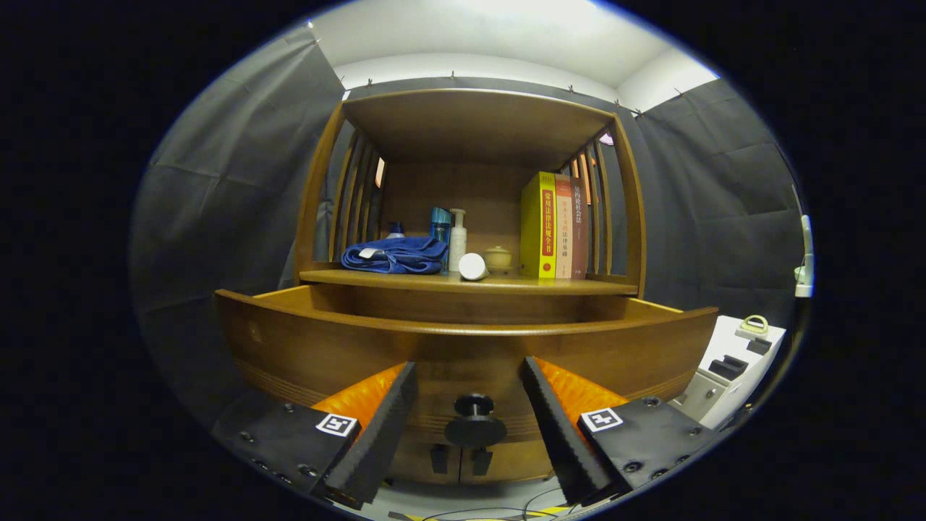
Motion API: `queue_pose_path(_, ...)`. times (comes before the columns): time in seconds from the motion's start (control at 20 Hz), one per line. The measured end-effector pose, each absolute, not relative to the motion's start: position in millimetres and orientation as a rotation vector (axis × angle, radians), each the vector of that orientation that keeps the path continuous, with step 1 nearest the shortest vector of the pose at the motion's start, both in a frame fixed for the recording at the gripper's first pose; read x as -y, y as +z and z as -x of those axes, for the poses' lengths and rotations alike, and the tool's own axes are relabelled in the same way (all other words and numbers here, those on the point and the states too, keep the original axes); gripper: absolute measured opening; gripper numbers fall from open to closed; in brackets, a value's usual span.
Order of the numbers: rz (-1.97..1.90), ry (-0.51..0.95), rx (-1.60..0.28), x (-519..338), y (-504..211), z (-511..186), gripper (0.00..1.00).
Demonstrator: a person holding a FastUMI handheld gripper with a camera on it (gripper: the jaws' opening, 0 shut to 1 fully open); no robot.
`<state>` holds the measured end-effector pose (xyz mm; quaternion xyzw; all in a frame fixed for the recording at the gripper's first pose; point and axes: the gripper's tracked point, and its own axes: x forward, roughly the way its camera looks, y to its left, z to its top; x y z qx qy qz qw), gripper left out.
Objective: Pull open the drawer, take out the items inside it, and place them on the countertop above the cabinet.
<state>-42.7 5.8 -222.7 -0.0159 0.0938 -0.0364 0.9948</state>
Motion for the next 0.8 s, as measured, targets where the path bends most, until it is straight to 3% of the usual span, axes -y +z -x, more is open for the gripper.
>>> queue_pose_path(0.8, 0.047, -0.078, -0.239, 1.4, -239.0, -79.7, 0.97)
